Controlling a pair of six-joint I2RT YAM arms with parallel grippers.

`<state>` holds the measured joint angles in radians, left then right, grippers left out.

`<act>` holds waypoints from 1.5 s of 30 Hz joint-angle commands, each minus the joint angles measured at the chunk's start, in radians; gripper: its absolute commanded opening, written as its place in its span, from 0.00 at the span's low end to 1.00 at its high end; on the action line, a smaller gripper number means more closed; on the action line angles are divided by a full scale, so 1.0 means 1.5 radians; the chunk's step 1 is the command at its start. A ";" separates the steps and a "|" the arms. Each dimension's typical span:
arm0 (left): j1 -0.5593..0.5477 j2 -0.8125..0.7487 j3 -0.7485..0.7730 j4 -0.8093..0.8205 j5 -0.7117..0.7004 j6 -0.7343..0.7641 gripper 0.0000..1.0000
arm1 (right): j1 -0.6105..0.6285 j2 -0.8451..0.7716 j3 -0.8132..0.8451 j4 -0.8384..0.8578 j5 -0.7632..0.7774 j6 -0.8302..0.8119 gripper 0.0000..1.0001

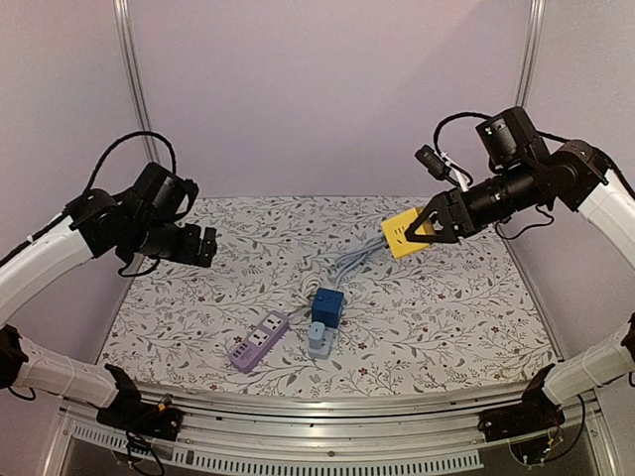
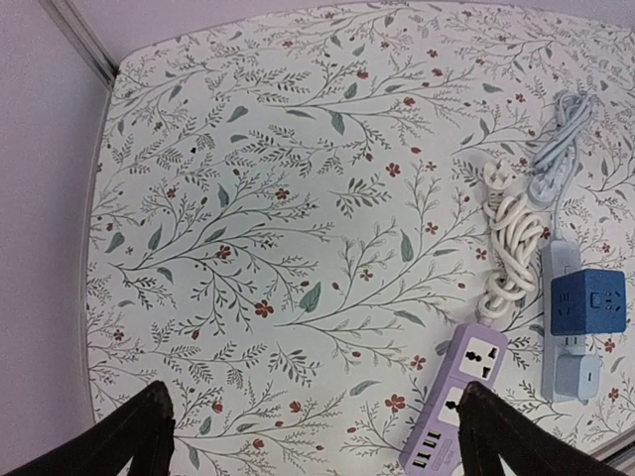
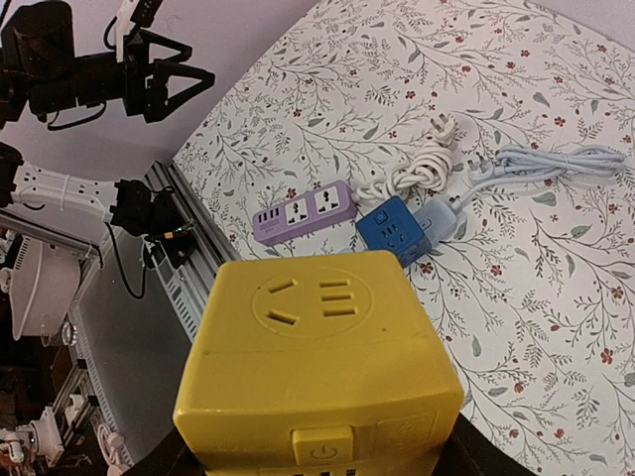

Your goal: Insert the plug

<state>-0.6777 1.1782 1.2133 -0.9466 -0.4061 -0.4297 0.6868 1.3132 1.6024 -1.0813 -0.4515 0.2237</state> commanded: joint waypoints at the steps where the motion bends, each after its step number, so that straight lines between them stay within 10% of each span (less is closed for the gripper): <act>1: 0.017 -0.008 -0.008 -0.032 -0.040 -0.017 1.00 | 0.040 0.046 0.081 -0.007 0.065 0.025 0.00; 9: 0.047 0.038 -0.030 -0.099 0.063 0.012 0.99 | 0.131 0.207 0.261 -0.068 0.176 0.042 0.00; 45: 0.081 -0.376 -0.237 0.034 0.004 -0.028 1.00 | 0.307 0.677 0.539 -0.099 0.352 -0.023 0.00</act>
<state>-0.5598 0.6544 0.8883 -0.9398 -0.4026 -0.4606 1.1408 2.2860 2.3714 -1.2140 0.0387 0.2188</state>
